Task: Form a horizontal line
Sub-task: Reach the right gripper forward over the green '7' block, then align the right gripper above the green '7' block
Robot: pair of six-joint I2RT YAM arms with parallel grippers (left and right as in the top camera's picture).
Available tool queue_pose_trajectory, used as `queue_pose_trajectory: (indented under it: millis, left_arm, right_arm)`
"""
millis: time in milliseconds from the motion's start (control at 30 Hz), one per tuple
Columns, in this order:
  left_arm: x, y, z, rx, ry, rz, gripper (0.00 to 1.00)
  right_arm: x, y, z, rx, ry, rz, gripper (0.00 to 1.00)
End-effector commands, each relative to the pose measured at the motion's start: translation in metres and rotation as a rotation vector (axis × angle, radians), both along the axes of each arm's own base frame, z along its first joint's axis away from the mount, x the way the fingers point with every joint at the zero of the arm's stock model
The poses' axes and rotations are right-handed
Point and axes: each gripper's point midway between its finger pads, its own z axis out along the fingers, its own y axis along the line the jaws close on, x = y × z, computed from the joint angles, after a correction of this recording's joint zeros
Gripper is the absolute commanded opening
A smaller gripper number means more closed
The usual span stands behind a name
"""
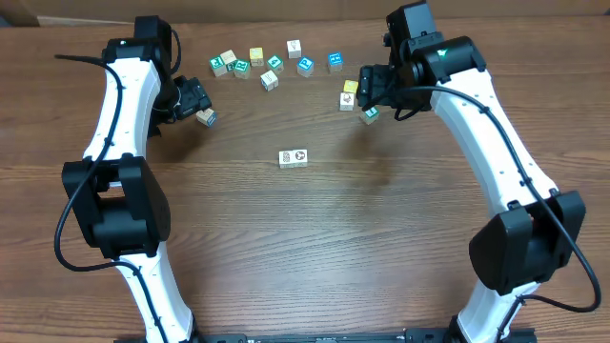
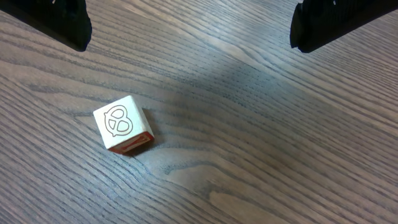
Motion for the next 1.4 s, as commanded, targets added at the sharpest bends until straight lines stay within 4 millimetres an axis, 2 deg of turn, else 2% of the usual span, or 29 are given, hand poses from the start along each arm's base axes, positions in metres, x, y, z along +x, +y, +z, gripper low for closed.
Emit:
queue_pose_trajectory:
  millis: [0,400,767,1367]
  left_arm:
    - [0.004,-0.003,0.0,0.006,-0.006,-0.016,1.0]
    - [0.004,-0.002,0.0,0.007,-0.006,-0.016,1.0]
    - [0.004,-0.002,0.0,0.006,-0.006,-0.016,1.0]
    - [0.004,-0.002,0.0,0.006,-0.006,-0.015,1.0]
  right_arm:
    - [0.011,-0.006,0.001,-0.019,-0.027,-0.019,0.86]
    - [0.044,-0.019,0.007,-0.07,-0.152,-0.047,0.98]
    - [0.051,-0.035,-0.021,-0.087,-0.097,-0.077,1.0]
    - [0.053,-0.034,-0.061,-0.098,-0.024,-0.073,1.0]
